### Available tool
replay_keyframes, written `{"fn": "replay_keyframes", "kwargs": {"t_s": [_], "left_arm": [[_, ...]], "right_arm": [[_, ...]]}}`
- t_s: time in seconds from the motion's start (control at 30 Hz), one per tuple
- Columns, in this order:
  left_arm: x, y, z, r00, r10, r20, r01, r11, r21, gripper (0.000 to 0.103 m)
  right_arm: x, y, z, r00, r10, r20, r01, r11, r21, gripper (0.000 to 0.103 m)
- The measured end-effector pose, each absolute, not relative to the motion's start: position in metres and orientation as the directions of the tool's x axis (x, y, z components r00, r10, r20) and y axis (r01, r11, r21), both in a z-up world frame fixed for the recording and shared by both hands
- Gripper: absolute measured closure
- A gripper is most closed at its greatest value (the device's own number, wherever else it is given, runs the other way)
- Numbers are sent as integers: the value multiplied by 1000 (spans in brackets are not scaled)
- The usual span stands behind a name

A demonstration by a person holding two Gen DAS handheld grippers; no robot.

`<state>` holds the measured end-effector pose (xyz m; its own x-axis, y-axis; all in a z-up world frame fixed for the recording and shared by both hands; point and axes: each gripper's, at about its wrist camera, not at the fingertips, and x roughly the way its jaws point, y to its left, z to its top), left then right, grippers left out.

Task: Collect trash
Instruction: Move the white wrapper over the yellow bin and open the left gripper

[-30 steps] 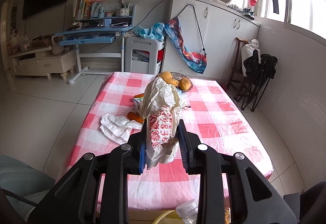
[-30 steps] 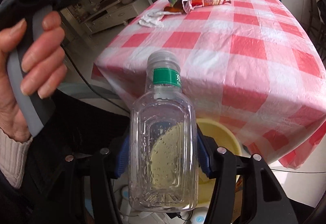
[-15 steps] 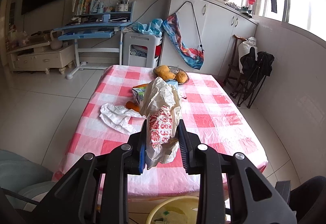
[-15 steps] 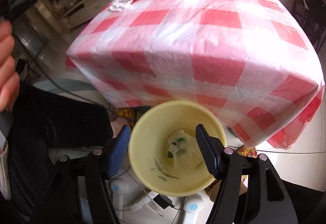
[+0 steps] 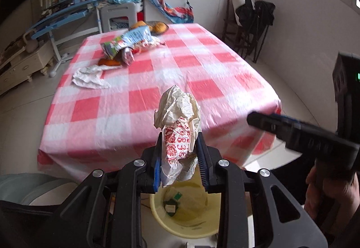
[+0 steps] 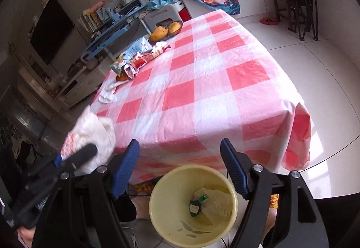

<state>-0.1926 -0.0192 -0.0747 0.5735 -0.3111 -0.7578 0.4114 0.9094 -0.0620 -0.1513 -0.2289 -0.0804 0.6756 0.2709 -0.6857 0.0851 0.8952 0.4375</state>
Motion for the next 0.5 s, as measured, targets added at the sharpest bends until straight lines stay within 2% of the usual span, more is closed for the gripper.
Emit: {"fn": "replay_keyframes", "kwargs": {"t_s": [0.13, 0.2, 0.23, 0.3, 0.37, 0.5], "left_arm": [[-209, -42, -107, 430, -298, -852, 520, 853, -36, 73], [-216, -49, -115, 404, -277, -872, 553, 833, -8, 68], [-219, -52, -117, 409, -263, -874, 561, 828, 13, 65], [-219, -51, -113, 428, -255, -867, 555, 831, 30, 54], [-214, -45, -106, 451, -256, -855, 535, 844, 30, 49], [-205, -31, -94, 506, -246, -827, 472, 881, 27, 46]], "right_arm": [[-150, -229, -82, 681, 274, -679, 94, 887, 452, 32], [-150, -231, -82, 683, 274, -677, 94, 886, 453, 31], [-149, -231, -82, 686, 272, -675, 94, 886, 453, 32], [-150, -233, -81, 692, 266, -671, 97, 887, 452, 31], [-152, -234, -81, 696, 259, -670, 102, 887, 450, 30], [-151, -233, -83, 695, 251, -674, 108, 890, 443, 29]]}}
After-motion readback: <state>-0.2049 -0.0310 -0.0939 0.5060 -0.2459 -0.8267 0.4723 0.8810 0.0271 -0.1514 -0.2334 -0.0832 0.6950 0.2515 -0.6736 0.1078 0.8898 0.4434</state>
